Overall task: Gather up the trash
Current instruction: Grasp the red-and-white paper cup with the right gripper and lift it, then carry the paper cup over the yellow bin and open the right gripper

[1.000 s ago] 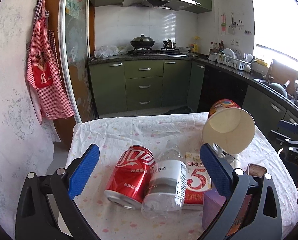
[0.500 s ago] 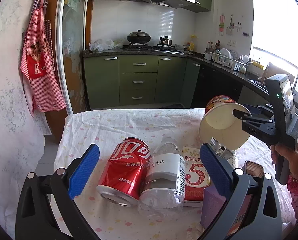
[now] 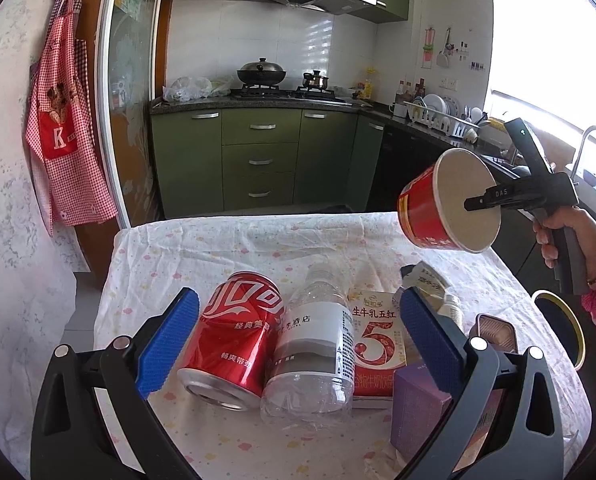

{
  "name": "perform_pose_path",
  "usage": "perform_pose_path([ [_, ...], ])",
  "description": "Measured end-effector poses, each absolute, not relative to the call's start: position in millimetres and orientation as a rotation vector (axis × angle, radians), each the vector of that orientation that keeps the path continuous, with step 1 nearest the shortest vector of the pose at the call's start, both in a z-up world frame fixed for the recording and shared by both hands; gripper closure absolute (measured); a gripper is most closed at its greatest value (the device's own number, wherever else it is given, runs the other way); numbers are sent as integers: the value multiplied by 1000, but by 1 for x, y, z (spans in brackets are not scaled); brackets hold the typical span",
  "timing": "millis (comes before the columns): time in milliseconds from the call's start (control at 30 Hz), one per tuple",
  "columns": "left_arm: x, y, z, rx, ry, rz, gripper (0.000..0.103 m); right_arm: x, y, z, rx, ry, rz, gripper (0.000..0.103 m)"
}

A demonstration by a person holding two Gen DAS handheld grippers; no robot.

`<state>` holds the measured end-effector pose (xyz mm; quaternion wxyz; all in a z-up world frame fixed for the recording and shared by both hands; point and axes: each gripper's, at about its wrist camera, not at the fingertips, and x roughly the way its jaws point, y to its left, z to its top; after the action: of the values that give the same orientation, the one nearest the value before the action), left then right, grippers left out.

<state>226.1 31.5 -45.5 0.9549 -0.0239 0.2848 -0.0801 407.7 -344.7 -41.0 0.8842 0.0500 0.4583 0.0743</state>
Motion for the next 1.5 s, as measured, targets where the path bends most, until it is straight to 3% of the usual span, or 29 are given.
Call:
perform_pose_path([
  [333,208,24,-31,-49,509,-227,4,292,-519,-18,390,1014,-42,100],
  [633,203,3,-32,2,504,-259,4,217,-639,-101,522,1270,-302,99],
  [833,200,-4,-34,31,498,-274,4,229,-650,-146,550,1351,-319,98],
  [967,200,-5,-36,37,508,-280,4,233,-654,-159,559,1379,-345,82],
  [1167,200,-11,-39,56,525,-293,4,219,-651,-153,549,1320,-348,80],
  [1500,185,-29,-35,110,571,-332,4,175,-595,-119,503,1199,-154,70],
])
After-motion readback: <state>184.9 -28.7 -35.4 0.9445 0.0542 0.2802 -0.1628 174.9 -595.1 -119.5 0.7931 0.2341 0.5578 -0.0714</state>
